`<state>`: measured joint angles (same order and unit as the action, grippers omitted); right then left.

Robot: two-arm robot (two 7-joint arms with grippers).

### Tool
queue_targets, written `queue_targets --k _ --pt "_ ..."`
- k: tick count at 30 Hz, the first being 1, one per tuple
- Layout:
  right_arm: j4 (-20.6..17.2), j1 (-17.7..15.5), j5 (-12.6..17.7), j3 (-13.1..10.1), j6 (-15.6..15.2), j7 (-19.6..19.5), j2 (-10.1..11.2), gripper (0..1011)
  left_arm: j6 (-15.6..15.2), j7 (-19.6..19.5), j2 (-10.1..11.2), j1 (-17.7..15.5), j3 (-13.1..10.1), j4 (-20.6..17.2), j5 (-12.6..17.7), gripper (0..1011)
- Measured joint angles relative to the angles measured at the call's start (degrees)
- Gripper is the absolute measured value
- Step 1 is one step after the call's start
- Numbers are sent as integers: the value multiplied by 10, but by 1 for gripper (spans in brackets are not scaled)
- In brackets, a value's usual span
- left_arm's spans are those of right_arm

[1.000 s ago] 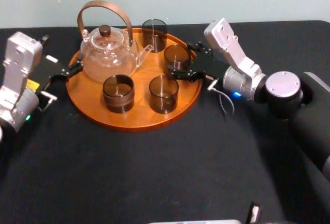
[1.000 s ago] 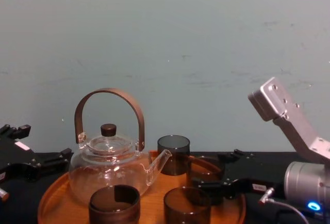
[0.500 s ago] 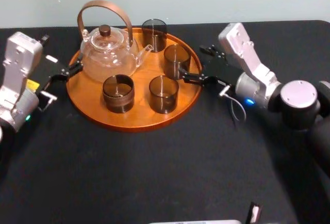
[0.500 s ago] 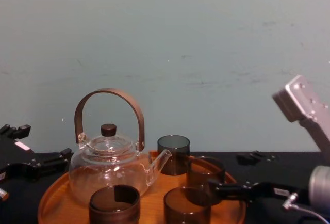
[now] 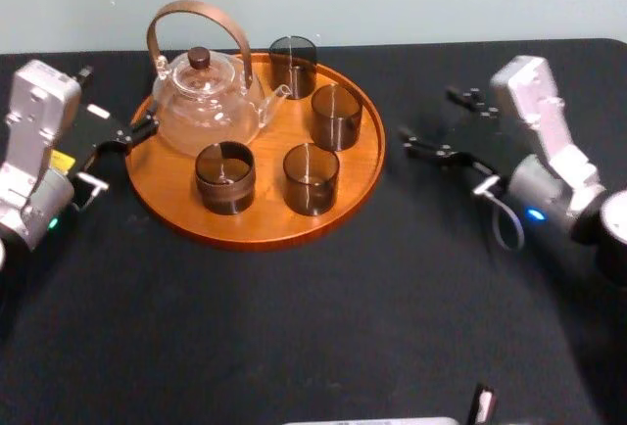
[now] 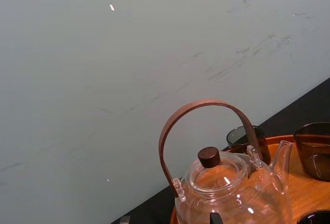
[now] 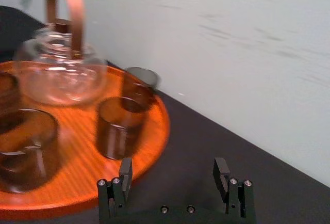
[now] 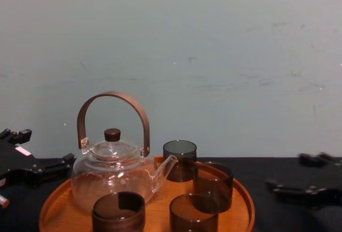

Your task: Pick up the glass from the table and place it on the tray.

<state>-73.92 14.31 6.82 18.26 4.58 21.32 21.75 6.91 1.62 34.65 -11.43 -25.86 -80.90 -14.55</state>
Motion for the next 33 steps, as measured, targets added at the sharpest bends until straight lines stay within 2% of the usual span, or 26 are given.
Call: queue_targets --k 6,14,33 --pt "-27 -34 3 -39 -6 -31 14 1002 0 0 0 0 0 0 0 1002" --pt "-45 -58 -10 -75 -19 -70 14 1002 0 0 0 0 0 0 0 1002" --pt "-42 -54 -9 -70 -16 -64 14 1002 0 0 0 0 0 0 0 1001"
